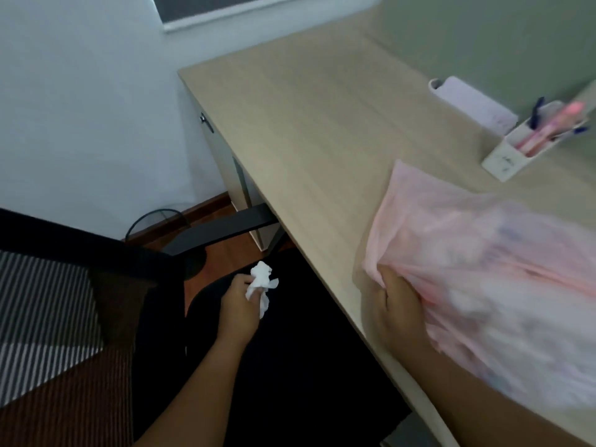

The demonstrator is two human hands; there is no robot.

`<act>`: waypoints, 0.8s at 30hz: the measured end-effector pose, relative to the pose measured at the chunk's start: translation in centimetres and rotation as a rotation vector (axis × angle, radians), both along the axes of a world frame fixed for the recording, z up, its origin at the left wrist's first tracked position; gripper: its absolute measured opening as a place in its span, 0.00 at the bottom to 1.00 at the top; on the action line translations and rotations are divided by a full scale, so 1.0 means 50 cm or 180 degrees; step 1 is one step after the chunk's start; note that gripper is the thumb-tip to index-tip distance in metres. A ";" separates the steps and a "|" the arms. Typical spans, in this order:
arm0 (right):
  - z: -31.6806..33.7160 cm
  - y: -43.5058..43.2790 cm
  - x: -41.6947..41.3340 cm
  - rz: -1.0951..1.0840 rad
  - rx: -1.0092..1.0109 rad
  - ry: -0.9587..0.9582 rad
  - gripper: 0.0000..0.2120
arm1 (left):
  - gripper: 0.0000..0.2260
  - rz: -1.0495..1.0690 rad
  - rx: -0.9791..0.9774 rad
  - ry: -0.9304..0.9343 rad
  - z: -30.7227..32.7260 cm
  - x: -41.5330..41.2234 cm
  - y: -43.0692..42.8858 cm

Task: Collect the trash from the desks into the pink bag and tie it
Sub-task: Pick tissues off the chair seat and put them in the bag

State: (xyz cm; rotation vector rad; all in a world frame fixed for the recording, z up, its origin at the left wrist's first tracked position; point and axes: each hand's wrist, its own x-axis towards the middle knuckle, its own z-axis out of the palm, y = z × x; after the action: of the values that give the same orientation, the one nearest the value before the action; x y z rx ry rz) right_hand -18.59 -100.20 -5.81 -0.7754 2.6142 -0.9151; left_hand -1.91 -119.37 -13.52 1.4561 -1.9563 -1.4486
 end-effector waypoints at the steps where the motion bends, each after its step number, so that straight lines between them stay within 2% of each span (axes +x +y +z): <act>1: 0.019 0.015 -0.001 -0.0046 -0.0065 -0.0167 0.12 | 0.01 -0.0010 -0.0145 0.0135 0.044 -0.013 0.007; 3: 0.061 0.047 0.000 -0.0393 -0.0423 -0.0342 0.11 | 0.01 -0.0150 -0.0234 0.0355 0.120 -0.043 0.028; 5: 0.103 0.088 -0.001 -0.0654 -0.0750 -0.0265 0.10 | 0.03 -0.0400 -0.0327 0.0399 0.185 -0.085 0.056; 9: 0.161 0.185 -0.016 -0.1093 -0.0956 -0.0196 0.14 | 0.05 -0.0945 -0.0526 0.0555 0.278 -0.200 0.144; 12: 0.219 0.257 -0.029 -0.1443 -0.1344 -0.0197 0.14 | 0.04 -0.1254 -0.0537 0.0626 0.334 -0.276 0.224; 18: 0.285 0.371 -0.077 -0.1981 -0.1672 -0.0115 0.13 | 0.04 -0.2110 -0.0685 0.0361 0.378 -0.388 0.363; 22: 0.304 0.440 -0.104 -0.2160 -0.1598 0.0061 0.11 | 0.04 -0.2026 -0.0613 0.0663 0.396 -0.442 0.440; 24: 0.311 0.467 -0.116 -0.2285 -0.1569 0.0092 0.11 | 0.05 -0.2118 -0.0654 0.0593 0.392 -0.459 0.469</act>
State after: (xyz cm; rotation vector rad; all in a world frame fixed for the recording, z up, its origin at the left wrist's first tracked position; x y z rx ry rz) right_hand -24.38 -76.85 9.73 0.1147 2.7438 -1.7824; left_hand -24.84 -95.91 6.10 0.5696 -2.4960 -1.4843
